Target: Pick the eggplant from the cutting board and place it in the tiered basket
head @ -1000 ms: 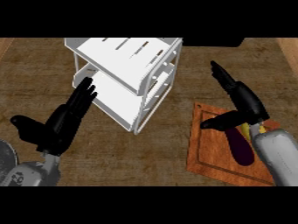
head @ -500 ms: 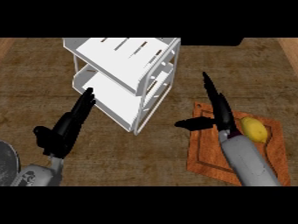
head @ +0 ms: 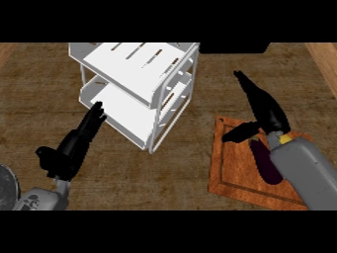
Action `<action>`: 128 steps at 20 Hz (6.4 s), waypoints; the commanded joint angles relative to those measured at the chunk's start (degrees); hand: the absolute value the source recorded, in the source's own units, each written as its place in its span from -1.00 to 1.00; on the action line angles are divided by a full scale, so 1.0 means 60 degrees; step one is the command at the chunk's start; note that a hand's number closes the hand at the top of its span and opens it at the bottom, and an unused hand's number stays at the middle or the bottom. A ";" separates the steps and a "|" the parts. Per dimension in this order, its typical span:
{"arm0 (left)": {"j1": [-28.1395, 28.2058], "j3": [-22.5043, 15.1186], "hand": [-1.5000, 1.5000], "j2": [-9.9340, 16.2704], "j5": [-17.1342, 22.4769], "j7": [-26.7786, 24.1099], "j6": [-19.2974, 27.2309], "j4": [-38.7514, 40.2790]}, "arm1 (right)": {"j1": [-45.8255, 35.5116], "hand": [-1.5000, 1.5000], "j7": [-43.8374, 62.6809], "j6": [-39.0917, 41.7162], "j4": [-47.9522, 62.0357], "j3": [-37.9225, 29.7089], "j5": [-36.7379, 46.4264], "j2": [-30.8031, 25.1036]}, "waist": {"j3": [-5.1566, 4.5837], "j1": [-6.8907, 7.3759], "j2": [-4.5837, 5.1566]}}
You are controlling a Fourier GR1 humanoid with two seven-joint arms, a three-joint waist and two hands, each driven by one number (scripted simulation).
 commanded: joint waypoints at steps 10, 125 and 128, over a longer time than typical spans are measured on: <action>0.0161 0.0082 0.00 -0.0038 0.0010 -0.0195 -0.0262 0.0332 | -0.2134 -1.00 0.6563 0.7019 -0.2368 0.1883 -0.0245 -0.1095 | 0.0019 -0.0037 0.0028; -0.0589 0.1233 0.00 -0.1756 -0.1904 0.0331 -0.1499 0.0496 | -0.6967 1.00 0.9093 -0.0476 0.1602 -0.2111 0.5203 0.3741 | 0.0027 0.0953 0.0334; -0.0375 0.1221 0.00 -0.1601 -0.2004 0.0092 -0.1587 0.0412 | -0.7362 1.00 0.8171 -0.1121 0.2900 -0.2389 0.4871 0.3741 | 0.0034 0.0907 0.0322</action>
